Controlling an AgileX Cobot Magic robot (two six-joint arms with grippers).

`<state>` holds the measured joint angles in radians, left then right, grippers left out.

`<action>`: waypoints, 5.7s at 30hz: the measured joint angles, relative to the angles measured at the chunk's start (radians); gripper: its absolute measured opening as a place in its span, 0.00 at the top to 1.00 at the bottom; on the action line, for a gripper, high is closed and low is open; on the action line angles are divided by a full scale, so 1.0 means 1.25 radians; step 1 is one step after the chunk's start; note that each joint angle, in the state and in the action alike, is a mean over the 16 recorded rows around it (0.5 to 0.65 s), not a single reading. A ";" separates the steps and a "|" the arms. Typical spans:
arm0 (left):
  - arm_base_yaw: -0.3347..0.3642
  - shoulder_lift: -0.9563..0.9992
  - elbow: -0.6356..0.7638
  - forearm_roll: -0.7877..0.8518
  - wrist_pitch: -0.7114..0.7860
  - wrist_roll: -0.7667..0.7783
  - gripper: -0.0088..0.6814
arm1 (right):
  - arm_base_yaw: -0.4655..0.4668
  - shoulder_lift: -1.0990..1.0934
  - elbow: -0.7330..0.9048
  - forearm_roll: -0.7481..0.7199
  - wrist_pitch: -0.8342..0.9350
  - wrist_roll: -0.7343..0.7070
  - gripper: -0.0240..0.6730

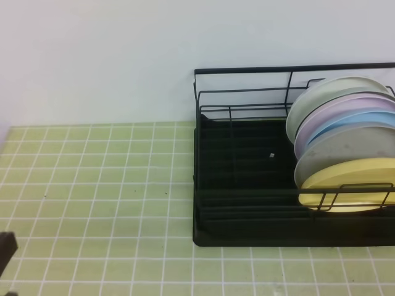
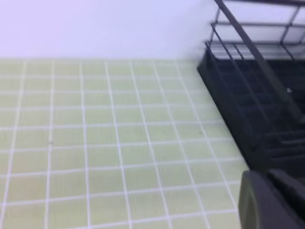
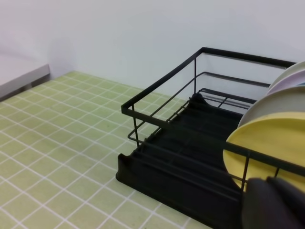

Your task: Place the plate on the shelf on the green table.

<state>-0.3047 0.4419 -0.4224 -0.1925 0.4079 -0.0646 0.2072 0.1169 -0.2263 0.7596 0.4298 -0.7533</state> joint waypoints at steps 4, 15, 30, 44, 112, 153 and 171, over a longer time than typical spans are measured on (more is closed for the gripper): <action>0.006 -0.062 0.055 0.107 -0.031 -0.108 0.99 | 0.000 0.000 0.000 0.000 0.000 0.000 0.97; 0.075 -0.232 0.248 0.104 -0.117 -0.131 0.99 | 0.000 0.000 0.000 0.000 0.001 0.000 0.97; 0.219 -0.358 0.339 0.093 -0.074 -0.100 0.99 | 0.000 0.000 0.000 0.000 0.001 0.000 0.97; 0.235 -0.358 0.339 0.096 -0.068 -0.087 0.99 | 0.000 0.000 0.000 0.000 0.002 0.000 0.97; 0.235 -0.358 0.339 0.098 -0.071 -0.076 0.99 | -0.234 -0.120 0.183 -0.575 -0.072 0.529 0.97; 0.235 -0.358 0.339 0.098 -0.071 -0.074 0.99 | -0.234 -0.117 0.183 -0.575 -0.073 0.529 0.97; 0.235 -0.358 0.339 0.098 -0.071 -0.074 0.99 | -0.234 -0.118 0.186 -0.577 -0.073 0.529 0.97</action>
<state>-0.0112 -0.0062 0.0009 -0.0699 0.3190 -0.1576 -0.0851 -0.0304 0.0068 0.0384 0.3382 -0.0917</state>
